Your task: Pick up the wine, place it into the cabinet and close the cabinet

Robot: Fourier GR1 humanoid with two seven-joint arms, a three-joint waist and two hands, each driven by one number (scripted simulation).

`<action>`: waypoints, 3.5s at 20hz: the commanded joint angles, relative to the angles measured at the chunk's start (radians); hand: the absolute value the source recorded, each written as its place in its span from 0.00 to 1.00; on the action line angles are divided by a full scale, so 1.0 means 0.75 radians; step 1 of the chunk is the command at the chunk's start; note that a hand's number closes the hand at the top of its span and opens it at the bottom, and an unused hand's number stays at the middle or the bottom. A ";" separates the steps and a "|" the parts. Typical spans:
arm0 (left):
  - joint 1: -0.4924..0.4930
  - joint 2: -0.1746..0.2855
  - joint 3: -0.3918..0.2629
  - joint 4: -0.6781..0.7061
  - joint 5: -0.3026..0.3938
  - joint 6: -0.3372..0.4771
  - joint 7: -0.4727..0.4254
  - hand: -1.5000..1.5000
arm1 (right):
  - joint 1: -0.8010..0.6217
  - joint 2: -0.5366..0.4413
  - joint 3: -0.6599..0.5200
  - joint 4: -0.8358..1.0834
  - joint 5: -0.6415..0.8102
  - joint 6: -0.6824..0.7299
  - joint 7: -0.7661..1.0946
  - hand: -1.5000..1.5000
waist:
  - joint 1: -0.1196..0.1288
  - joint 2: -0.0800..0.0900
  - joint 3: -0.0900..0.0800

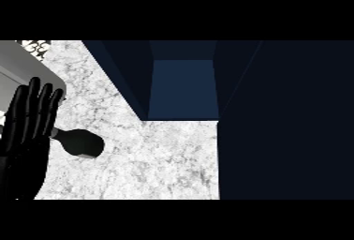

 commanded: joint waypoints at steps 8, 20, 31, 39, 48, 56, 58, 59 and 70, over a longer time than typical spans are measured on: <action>0.230 0.187 -0.144 0.086 0.646 -0.643 -0.034 0.00 | 0.187 -0.013 0.176 -0.085 -0.142 0.191 0.082 0.00 | -0.007 -0.040 -0.013; 0.482 0.459 0.129 -0.185 1.203 -0.806 0.161 0.00 | 0.232 -0.036 0.241 -0.523 -0.205 0.125 0.489 0.00 | 0.013 -0.042 -0.010; 0.492 0.539 0.313 -0.411 1.527 -0.567 0.389 0.00 | 0.091 -0.011 0.305 -0.549 -0.131 0.053 0.629 0.00 | 0.012 -0.042 -0.010; 0.482 0.586 0.585 -0.270 1.668 -0.657 0.446 0.00 | 0.067 -0.042 0.270 -0.680 -0.153 0.016 0.812 0.00 | 0.013 -0.043 -0.011; 0.393 0.528 0.686 0.018 1.656 -0.854 0.495 0.00 | 0.045 -0.034 0.253 -0.639 -0.148 0.042 0.775 0.00 | 0.010 -0.042 -0.011; 0.156 0.611 0.699 0.255 1.607 -0.791 0.556 0.00 | 0.008 -0.002 0.262 -0.662 -0.112 0.005 0.820 0.00 | 0.002 -0.040 -0.010; 0.112 0.563 0.616 0.222 1.492 -0.745 0.563 0.00 | 0.044 -0.003 0.298 -0.714 -0.113 0.019 0.827 0.00 | -0.003 -0.041 -0.010; 0.038 0.639 0.656 0.352 1.549 -0.761 0.586 0.00 | -0.012 -0.034 0.191 -0.644 -0.206 0.038 0.828 0.00 | -0.003 -0.038 -0.010; 0.003 0.492 0.567 0.566 1.293 -0.983 0.531 0.00 | -0.018 -0.037 0.167 -0.688 -0.220 0.059 0.887 0.00 | 0.002 -0.040 -0.010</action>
